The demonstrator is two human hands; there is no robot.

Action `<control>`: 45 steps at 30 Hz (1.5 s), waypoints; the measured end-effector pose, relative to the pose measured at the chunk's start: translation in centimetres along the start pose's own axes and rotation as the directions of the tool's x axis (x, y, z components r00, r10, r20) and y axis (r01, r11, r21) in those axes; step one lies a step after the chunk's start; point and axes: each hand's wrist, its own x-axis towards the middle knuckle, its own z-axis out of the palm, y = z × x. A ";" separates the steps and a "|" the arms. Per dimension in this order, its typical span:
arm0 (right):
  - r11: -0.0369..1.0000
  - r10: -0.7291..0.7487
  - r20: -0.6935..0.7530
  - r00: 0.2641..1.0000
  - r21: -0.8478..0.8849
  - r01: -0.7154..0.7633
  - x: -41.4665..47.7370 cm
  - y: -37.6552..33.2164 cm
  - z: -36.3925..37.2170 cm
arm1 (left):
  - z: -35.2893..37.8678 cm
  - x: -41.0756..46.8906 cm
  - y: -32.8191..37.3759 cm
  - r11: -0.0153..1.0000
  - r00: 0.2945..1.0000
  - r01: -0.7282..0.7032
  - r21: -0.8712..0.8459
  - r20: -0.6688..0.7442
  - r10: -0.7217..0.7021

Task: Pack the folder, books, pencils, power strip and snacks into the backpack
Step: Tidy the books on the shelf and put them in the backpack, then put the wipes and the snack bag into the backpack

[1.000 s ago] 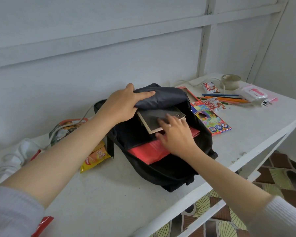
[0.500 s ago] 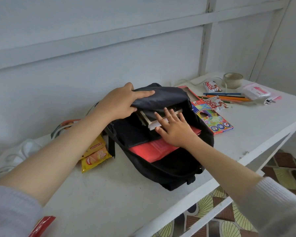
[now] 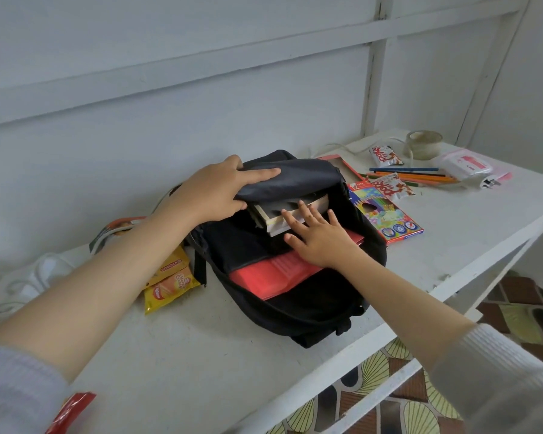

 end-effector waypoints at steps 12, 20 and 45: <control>0.920 0.267 -0.191 0.944 0.343 -0.191 -10.2 11.0 -4.1 | 4.3 1.7 12.3 0.939 0.955 -0.030 -0.343 -0.286 -0.074; 0.838 0.495 -0.240 0.835 0.383 -0.387 -12.2 23.9 -4.4 | 10.3 7.7 27.9 0.842 0.983 -0.112 -0.528 -0.185 0.015; 0.736 0.666 -0.052 0.744 0.212 -0.643 1.4 40.0 -7.7 | 14.8 9.7 31.4 0.841 0.959 0.261 -0.473 0.027 -0.282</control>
